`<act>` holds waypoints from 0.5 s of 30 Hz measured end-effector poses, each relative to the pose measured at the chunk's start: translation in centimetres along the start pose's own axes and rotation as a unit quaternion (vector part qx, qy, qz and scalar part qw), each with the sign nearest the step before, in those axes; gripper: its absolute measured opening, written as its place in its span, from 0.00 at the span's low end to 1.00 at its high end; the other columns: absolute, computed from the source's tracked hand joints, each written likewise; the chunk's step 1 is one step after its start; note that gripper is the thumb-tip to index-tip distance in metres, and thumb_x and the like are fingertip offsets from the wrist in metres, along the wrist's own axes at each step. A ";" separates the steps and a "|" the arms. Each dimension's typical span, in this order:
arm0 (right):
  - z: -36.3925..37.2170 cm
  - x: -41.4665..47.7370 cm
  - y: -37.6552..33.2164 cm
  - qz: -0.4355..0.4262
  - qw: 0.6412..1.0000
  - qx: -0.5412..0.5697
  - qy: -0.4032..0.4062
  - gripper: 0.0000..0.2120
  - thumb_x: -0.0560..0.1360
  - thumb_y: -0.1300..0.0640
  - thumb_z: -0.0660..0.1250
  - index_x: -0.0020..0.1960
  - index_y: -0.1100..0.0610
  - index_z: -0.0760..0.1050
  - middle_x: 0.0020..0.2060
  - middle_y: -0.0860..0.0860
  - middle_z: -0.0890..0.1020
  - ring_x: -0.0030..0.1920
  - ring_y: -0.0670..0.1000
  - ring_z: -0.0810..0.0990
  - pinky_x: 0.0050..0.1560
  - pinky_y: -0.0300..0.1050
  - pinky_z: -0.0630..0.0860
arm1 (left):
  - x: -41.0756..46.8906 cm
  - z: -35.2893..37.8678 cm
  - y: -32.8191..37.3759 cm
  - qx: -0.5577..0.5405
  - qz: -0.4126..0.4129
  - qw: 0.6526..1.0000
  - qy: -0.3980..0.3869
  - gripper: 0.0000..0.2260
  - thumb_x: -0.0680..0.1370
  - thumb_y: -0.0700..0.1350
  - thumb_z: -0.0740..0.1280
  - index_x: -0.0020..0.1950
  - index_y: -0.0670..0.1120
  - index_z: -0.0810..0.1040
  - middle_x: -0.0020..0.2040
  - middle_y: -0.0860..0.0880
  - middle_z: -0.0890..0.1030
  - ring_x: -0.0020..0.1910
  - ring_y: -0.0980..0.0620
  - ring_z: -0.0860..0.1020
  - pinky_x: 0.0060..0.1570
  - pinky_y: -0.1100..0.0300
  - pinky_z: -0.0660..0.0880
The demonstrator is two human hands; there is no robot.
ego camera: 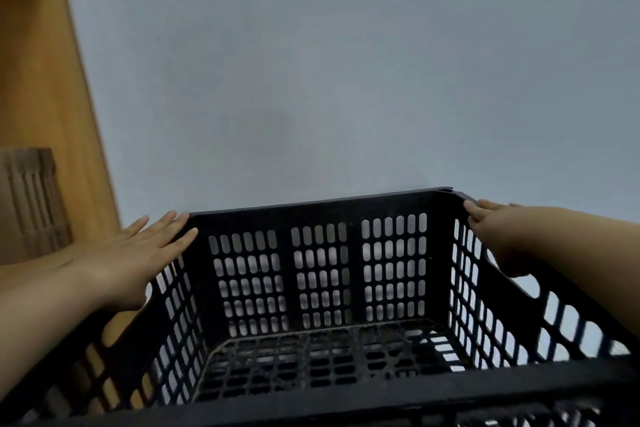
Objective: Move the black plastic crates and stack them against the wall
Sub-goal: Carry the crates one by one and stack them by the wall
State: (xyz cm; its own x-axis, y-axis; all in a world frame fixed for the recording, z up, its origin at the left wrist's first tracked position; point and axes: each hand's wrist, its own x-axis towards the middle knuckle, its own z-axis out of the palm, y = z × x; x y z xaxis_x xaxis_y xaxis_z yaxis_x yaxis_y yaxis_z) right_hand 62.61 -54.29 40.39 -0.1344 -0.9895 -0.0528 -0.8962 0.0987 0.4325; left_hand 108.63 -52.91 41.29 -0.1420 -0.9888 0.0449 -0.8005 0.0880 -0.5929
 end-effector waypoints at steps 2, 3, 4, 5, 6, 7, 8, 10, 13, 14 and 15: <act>0.0 0.8 -0.7 -0.004 1.000 -0.004 -0.019 0.42 0.73 0.59 0.66 0.76 0.63 0.42 0.76 0.54 0.35 0.77 0.52 0.41 0.76 0.51 0.50 | 0.8 1.0 -0.3 -0.001 0.004 1.000 -0.007 0.42 0.72 0.38 0.58 0.66 0.52 0.24 0.69 0.49 0.26 0.68 0.52 0.27 0.70 0.55 0.34; 0.0 1.0 -1.1 -0.003 1.000 -0.002 -0.029 0.43 0.73 0.59 0.66 0.76 0.63 0.41 0.76 0.55 0.35 0.77 0.53 0.41 0.76 0.51 0.50 | 1.1 1.4 -0.4 -0.001 0.005 1.000 -0.008 0.42 0.71 0.38 0.58 0.66 0.52 0.24 0.69 0.49 0.26 0.68 0.53 0.27 0.71 0.55 0.35; 0.0 1.3 -1.4 -0.001 0.999 0.001 -0.039 0.44 0.73 0.59 0.67 0.76 0.63 0.40 0.76 0.55 0.35 0.77 0.53 0.42 0.76 0.52 0.51 | 1.4 1.8 -0.5 -0.001 0.006 1.000 -0.009 0.43 0.71 0.38 0.58 0.66 0.52 0.24 0.69 0.49 0.26 0.68 0.53 0.27 0.71 0.54 0.35; 0.0 1.4 -1.8 0.000 0.999 0.000 -0.043 0.44 0.73 0.59 0.67 0.76 0.63 0.40 0.76 0.55 0.35 0.77 0.54 0.42 0.76 0.52 0.51 | 1.6 2.3 -0.5 -0.002 0.007 1.000 -0.011 0.43 0.70 0.38 0.58 0.66 0.52 0.24 0.69 0.49 0.26 0.67 0.53 0.27 0.71 0.55 0.35; 0.0 1.6 -2.1 -0.005 0.999 -0.004 -0.043 0.44 0.73 0.59 0.67 0.76 0.64 0.40 0.76 0.54 0.35 0.77 0.54 0.42 0.76 0.52 0.51 | 1.9 2.8 -0.5 -0.005 0.008 1.000 -0.015 0.43 0.70 0.38 0.58 0.66 0.52 0.24 0.69 0.49 0.26 0.67 0.53 0.27 0.70 0.54 0.35; 0.0 1.6 -2.5 -0.006 0.999 -0.008 -0.044 0.43 0.73 0.60 0.67 0.76 0.63 0.41 0.76 0.54 0.35 0.77 0.53 0.41 0.76 0.51 0.51 | 2.1 3.3 -0.4 -0.009 0.009 1.000 -0.019 0.43 0.70 0.38 0.58 0.66 0.52 0.24 0.70 0.49 0.26 0.67 0.52 0.27 0.70 0.54 0.34; 0.1 1.8 -2.7 -0.006 0.999 -0.007 -0.043 0.42 0.73 0.60 0.66 0.76 0.63 0.42 0.76 0.54 0.35 0.77 0.52 0.41 0.76 0.50 0.51 | 2.4 3.9 -0.4 -0.013 0.009 1.000 -0.023 0.43 0.70 0.37 0.58 0.66 0.52 0.24 0.70 0.49 0.26 0.67 0.52 0.27 0.70 0.54 0.34; 0.3 2.4 -3.0 -0.006 0.999 0.005 -0.044 0.43 0.73 0.60 0.66 0.76 0.63 0.40 0.76 0.53 0.35 0.77 0.53 0.42 0.76 0.50 0.51 | 2.8 4.7 -0.5 -0.018 0.010 0.999 -0.028 0.43 0.70 0.38 0.59 0.66 0.52 0.24 0.71 0.48 0.27 0.67 0.51 0.26 0.69 0.54 0.33; 0.3 2.7 -3.3 0.003 0.999 -0.008 -0.054 0.45 0.73 0.59 0.67 0.76 0.62 0.38 0.76 0.53 0.35 0.77 0.53 0.42 0.75 0.50 0.53 | 3.5 5.0 -0.5 -0.021 0.008 0.999 -0.030 0.44 0.71 0.40 0.60 0.69 0.51 0.25 0.73 0.48 0.28 0.67 0.53 0.27 0.69 0.55 0.32; 0.1 2.7 -3.5 0.003 0.998 -0.024 -0.059 0.42 0.73 0.60 0.67 0.76 0.62 0.41 0.76 0.53 0.35 0.77 0.53 0.41 0.75 0.49 0.53 | 3.7 5.0 -0.6 -0.021 0.006 0.999 -0.031 0.44 0.71 0.39 0.59 0.71 0.50 0.27 0.73 0.48 0.29 0.68 0.53 0.27 0.69 0.54 0.33; -0.1 2.6 -3.7 -0.002 0.997 -0.043 -0.066 0.40 0.74 0.60 0.66 0.76 0.62 0.45 0.76 0.53 0.34 0.77 0.52 0.39 0.75 0.49 0.53 | 3.9 4.9 -0.6 -0.022 0.002 0.999 -0.035 0.43 0.70 0.39 0.59 0.73 0.50 0.29 0.74 0.47 0.30 0.69 0.52 0.28 0.70 0.54 0.33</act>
State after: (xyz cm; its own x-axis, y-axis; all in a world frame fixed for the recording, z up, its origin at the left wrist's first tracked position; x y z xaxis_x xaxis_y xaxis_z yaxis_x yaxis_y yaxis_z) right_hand 65.61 -57.22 38.78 -0.1907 -0.9669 -0.1695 -0.8575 0.0800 0.5081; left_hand 111.44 -57.38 37.85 -0.1049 -0.9944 -0.0152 -0.8255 0.0957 -0.5562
